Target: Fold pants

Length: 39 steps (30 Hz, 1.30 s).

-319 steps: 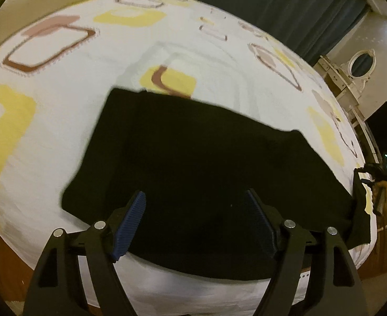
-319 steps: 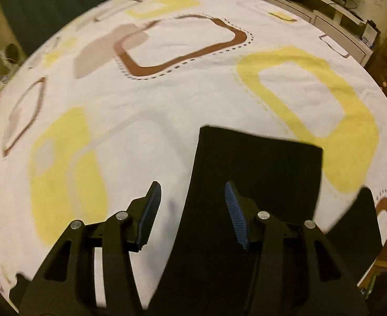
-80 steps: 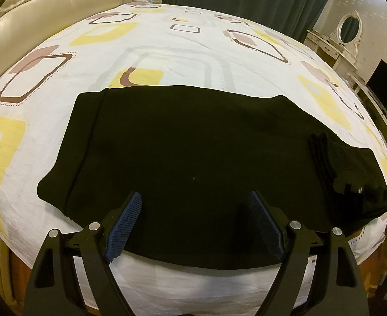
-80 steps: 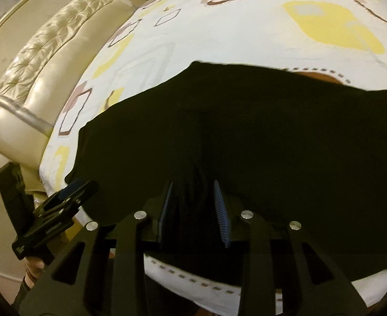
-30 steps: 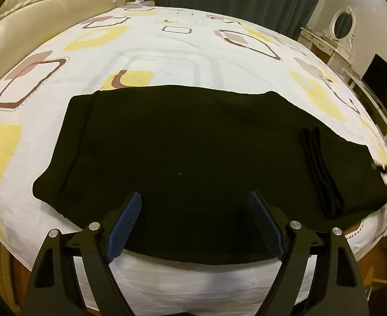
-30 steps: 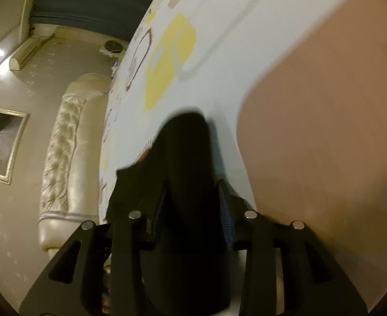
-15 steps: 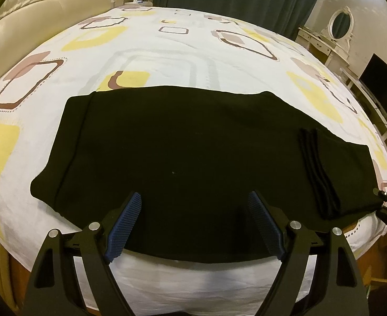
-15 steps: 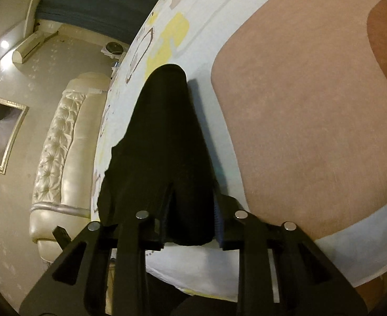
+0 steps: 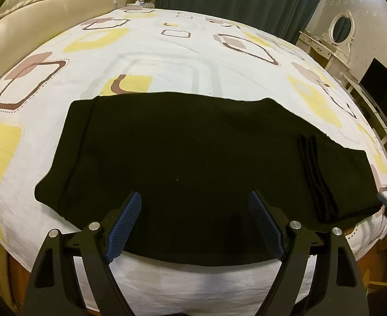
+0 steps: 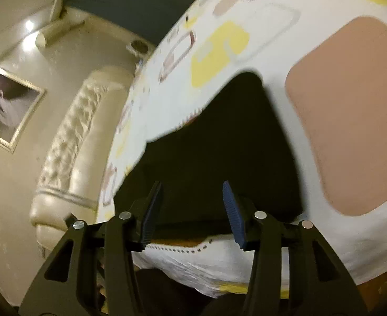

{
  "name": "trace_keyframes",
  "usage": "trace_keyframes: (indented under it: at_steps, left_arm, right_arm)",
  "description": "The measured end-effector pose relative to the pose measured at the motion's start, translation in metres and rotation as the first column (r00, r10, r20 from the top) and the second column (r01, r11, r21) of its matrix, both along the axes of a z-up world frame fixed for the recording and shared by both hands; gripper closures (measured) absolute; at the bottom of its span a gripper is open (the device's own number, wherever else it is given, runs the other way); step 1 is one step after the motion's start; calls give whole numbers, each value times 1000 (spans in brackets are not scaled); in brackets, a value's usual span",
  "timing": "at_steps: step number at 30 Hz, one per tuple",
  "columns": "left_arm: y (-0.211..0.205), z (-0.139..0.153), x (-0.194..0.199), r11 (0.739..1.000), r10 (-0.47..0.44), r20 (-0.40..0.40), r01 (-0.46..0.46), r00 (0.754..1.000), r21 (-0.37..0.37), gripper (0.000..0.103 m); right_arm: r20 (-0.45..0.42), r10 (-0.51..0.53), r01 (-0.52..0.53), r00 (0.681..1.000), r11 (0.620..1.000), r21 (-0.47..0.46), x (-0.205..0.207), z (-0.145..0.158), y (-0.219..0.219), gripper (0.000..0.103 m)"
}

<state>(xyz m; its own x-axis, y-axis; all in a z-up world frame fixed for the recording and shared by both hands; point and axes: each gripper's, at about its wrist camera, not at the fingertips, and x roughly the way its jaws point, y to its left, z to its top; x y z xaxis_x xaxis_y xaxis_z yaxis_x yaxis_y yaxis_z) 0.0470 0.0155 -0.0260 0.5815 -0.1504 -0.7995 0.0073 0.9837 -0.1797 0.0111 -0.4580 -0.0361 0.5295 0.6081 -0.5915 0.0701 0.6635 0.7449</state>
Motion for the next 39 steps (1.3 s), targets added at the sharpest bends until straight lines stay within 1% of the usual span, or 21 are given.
trace_keyframes:
  at_steps: [1, 3, 6, 8, 11, 13, 14, 16, 17, 19, 23, 25, 26, 28, 30, 33, 35, 36, 37, 38, 39]
  left_arm:
    - [2, 2, 0, 1000, 3, 3, -3, 1000, -6, 21]
    - [10, 6, 1, 999, 13, 7, -12, 1000, -32, 21]
    - [30, 13, 4, 996, 40, 7, -40, 999, -83, 21]
    - [48, 17, 6, 990, 65, 5, -64, 998, -128, 21]
    - [88, 21, 10, 973, 120, -10, -120, 993, -197, 21]
    - [119, 20, 10, 953, 163, -21, -163, 986, -255, 21]
    - [139, 16, 11, 934, 181, -42, -185, 983, -307, 21]
    - [164, 6, 15, 902, 195, -87, -214, 977, -375, 21]
    - [170, 3, 16, 895, 197, -100, -221, 975, -387, 21]
    - [183, -7, 23, 883, 173, -138, -215, 975, -418, 21]
    - [187, -24, 39, 871, 89, -197, -172, 976, -460, 21]
    - [182, -36, 48, 847, 33, -226, -147, 974, -511, 21]
    - [177, -41, 52, 840, 15, -238, -142, 971, -523, 22]
    - [169, -42, 58, 851, 1, -226, -119, 974, -511, 23]
    - [161, -43, 64, 853, -17, -212, -96, 977, -513, 23]
    - [159, -46, 72, 829, -22, -201, -95, 979, -550, 23]
    - [157, -49, 76, 817, -28, -210, -98, 977, -568, 43]
    - [160, -52, 75, 815, -29, -229, -109, 973, -568, 64]
    - [159, -57, 76, 808, -35, -250, -120, 968, -577, 77]
    - [159, -59, 76, 799, -41, -258, -123, 965, -588, 80]
    - [160, -60, 76, 796, -39, -258, -126, 965, -592, 82]
  right_arm:
    - [-22, 1, -1, 1000, 1000, -6, 1, -8, 1, 56]
    - [-17, -5, 5, 1000, 1000, 17, -2, -19, -2, 57]
    - [-14, 11, -11, 1000, 1000, 21, -3, -20, -4, 60]
    - [-14, 11, -11, 1000, 1000, 28, -4, -22, -4, 60]
    - [-8, 18, -18, 1000, 1000, 23, -5, -22, -6, 60]
    - [-8, 15, -15, 1000, 999, 34, -6, -24, -9, 60]
    - [-9, 14, -14, 1000, 999, 39, -7, -24, -9, 60]
    - [-10, 16, -15, 1000, 999, 50, -7, -24, -11, 60]
    - [-11, 16, -16, 1000, 999, 52, -6, -24, -10, 60]
    - [-9, 15, -14, 1000, 998, 57, -7, -25, -10, 60]
    - [-4, 9, -9, 1000, 998, 55, -8, -24, -9, 60]
    - [-4, 9, -9, 1000, 998, 56, -8, -24, -9, 59]
    - [-4, 10, -9, 1000, 998, 58, -8, -24, -9, 59]
    - [0, 8, -8, 1000, 998, 66, -9, -24, -8, 57]
    - [6, 6, -7, 1000, 997, 78, -9, -25, -7, 56]
    - [12, 7, -8, 1000, 996, 91, -10, -26, -7, 54]
    - [19, 10, -12, 1000, 995, 99, -9, -25, -8, 52]
    - [24, 12, -14, 1000, 994, 106, -10, -25, -7, 49]
    - [30, 12, -15, 999, 994, 111, -10, -24, -7, 45]
    - [37, 14, -18, 999, 993, 114, -10, -24, -6, 43]
    - [45, 18, -23, 999, 993, 113, -10, -22, -4, 38]
